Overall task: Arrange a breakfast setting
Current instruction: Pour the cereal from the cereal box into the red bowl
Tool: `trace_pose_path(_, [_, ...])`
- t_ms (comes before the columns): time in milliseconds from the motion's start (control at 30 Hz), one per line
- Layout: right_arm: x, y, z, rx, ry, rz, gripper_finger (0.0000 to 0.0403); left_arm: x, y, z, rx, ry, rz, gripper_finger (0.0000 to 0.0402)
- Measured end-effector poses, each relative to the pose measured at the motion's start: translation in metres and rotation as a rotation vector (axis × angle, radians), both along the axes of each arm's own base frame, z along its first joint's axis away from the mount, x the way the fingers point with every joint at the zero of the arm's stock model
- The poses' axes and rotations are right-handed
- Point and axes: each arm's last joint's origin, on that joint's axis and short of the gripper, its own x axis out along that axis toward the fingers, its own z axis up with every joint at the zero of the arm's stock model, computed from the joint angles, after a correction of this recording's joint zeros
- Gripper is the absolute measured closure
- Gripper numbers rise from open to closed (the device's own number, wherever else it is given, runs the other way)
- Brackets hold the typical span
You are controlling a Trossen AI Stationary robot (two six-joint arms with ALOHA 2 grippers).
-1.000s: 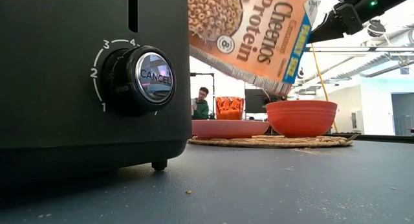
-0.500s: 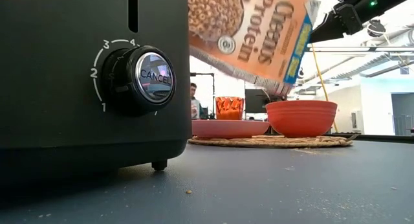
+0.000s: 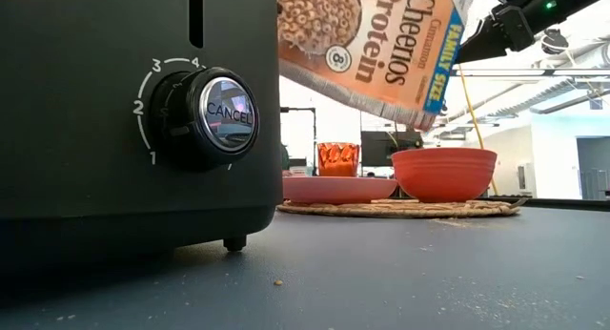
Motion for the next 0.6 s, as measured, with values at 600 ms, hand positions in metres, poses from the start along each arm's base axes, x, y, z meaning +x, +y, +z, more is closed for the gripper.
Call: trace_pose_path(600, [0.0, 0.0, 0.0, -0.002, -0.001, 0.001, 0.0188, -0.002, -0.001, 0.007, 0.035, -0.048, -0.005, 0.0224])
